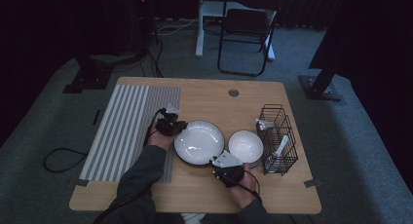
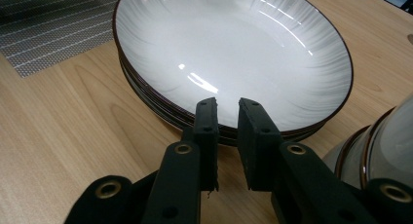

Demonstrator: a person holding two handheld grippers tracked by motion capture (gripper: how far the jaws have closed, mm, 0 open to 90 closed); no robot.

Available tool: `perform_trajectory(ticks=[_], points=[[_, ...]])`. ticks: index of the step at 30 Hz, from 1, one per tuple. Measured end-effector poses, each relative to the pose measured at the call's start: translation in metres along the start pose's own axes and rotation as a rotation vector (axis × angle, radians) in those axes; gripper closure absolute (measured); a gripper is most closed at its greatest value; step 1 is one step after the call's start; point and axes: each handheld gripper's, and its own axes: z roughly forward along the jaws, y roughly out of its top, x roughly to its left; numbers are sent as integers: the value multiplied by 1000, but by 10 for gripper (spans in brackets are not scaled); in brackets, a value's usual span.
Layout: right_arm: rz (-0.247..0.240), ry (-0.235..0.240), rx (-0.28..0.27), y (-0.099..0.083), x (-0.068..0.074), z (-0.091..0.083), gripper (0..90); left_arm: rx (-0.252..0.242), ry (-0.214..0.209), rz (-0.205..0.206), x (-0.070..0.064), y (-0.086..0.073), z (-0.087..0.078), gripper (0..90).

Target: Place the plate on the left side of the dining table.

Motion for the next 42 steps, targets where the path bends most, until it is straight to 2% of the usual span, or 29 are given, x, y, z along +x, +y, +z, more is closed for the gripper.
perform_trajectory(ticks=[6, 8, 10, 14, 19, 23, 25, 27, 30, 33, 35, 39, 42], points=[[9, -3, 4, -3, 0, 3, 790, -54, -48, -36, 4, 2, -13, 855], [8, -4, 6, -4, 1, 4, 791, -60, -89, -63, 8, 4, -17, 845], [1, -13, 4, -5, 2, 5, 792, -49, -129, -87, 12, 3, -18, 825], [1, -10, -5, -7, 1, 5, 794, -48, -215, -167, 23, -2, -18, 785], [7, -7, -12, -8, 0, 5, 801, -32, -283, -221, 29, -6, -17, 735], [2, -7, -13, -8, -1, 5, 819, -3, -319, -240, 31, -7, -18, 704], [-2, -7, -13, -8, -1, 5, 820, 40, -337, -239, 31, -8, -15, 699], [-5, -9, -11, -8, -1, 5, 820, 62, -336, -232, 29, -10, -11, 691], [-8, -8, -11, -8, -1, 5, 819, 59, -336, -240, 27, -12, -6, 701], [-15, -10, -9, -8, 0, 5, 816, 53, -305, -248, 27, -13, -7, 795], [-17, -12, -9, -8, 0, 6, 812, 46, -302, -253, 27, -13, -7, 802], [-22, -14, -9, -8, 1, 5, 795, 6, -312, -288, 27, -14, -10, 826], [-21, -12, -15, -9, 2, 5, 772, -17, -297, -284, 25, -12, -13, 839]])
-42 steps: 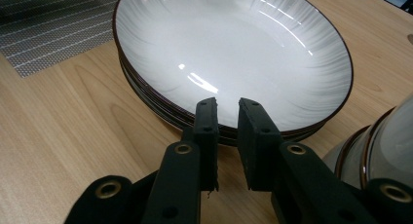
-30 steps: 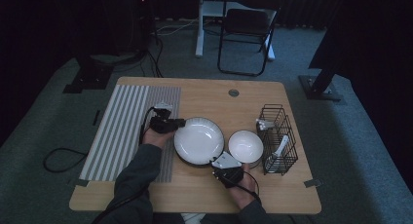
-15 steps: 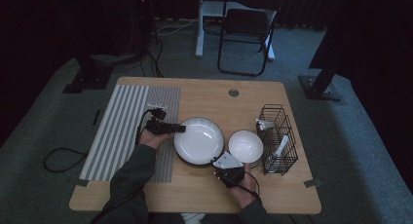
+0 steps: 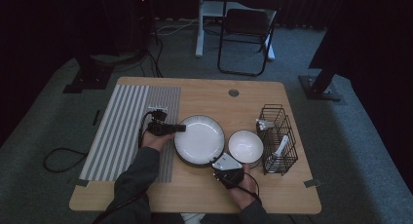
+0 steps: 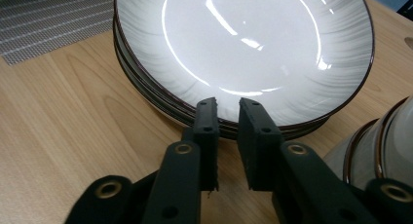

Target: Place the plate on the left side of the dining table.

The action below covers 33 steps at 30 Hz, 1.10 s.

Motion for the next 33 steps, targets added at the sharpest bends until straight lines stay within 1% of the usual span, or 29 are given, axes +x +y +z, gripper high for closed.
perform_trajectory(ticks=[1, 2, 6, 10, 15, 17, 22, 26, 29, 33], points=[[3, 4, -1, 0, 0, 0, 759, -10, 2, 8, -1, 1, -1, 841], [2, 8, -4, 0, -1, -1, 739, -16, 2, 7, -3, 1, -2, 844], [-4, 29, -11, -2, 0, -3, 692, -33, 27, 13, -8, 3, -5, 847], [-12, 40, -24, -3, 2, -8, 662, -45, 28, 4, -9, 3, -6, 846], [-1, 53, -33, -5, 2, -14, 639, -67, 20, 16, -11, 2, -8, 842], [10, 60, -28, -8, 2, -15, 630, -74, 17, 18, -12, 3, -10, 842], [15, 77, -9, -17, 4, -14, 608, -103, 9, 14, -14, 5, -16, 842], [12, 93, 1, -21, 7, -11, 591, -127, 11, 21, -16, 7, -23, 840], [7, 110, 21, -24, 12, -8, 583, -143, 11, 35, -18, 8, -28, 841], [0, 134, 44, -27, 16, -3, 571, -156, 14, 34, -18, 9, -35, 840]])
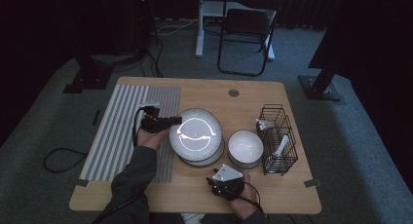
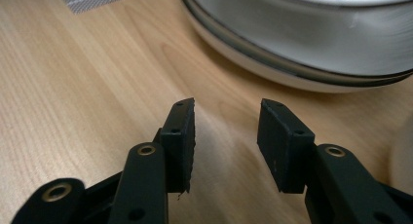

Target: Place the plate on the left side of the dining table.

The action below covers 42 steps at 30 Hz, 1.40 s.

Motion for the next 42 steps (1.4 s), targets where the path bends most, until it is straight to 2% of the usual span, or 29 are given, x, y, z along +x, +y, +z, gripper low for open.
perform_trajectory(ticks=[8, 18, 42], points=[[0, 16, 10, -1, 2, 2, 563, -31, 12, -16, 4, 1, -12, 839], [29, 40, 0, -3, 0, 3, 532, -75, 33, -39, 11, 0, -27, 839], [30, 46, 0, -2, -2, 5, 506, -165, 89, -80, 33, -5, -64, 838]])
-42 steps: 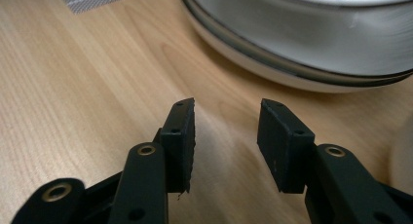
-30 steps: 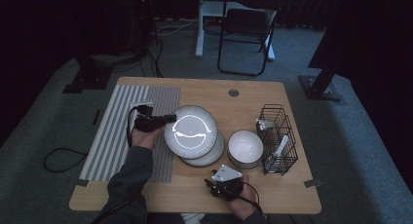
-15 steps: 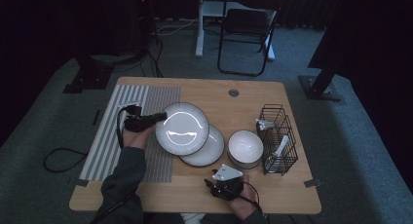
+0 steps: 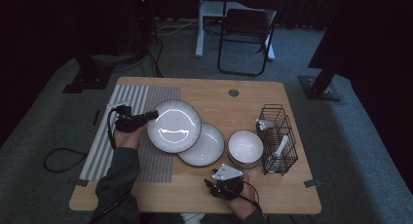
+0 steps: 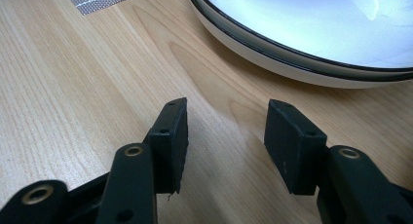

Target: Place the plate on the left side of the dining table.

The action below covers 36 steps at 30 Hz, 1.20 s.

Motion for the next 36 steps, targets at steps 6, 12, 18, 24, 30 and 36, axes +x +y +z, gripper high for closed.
perform_trajectory(ticks=[6, 12, 18, 24, 30, 36], points=[[-3, 0, 0, 0, 0, 0, 506, -13, 12, -7, 4, 1, -6, 838], [-6, 0, -2, 0, 1, 0, 503, -20, 26, -16, 10, 1, -12, 838], [-9, 2, -1, 1, 2, 1, 503, -23, 50, -27, 17, 0, -16, 838], [-8, 4, -1, 1, 2, 1, 503, -32, 75, -50, 26, -1, -23, 838], [-9, 5, 0, 1, 2, 1, 501, -38, 98, -63, 34, -2, -29, 838], [-10, 7, -2, 1, 3, 1, 500, -41, 121, -76, 42, -4, -33, 839]])
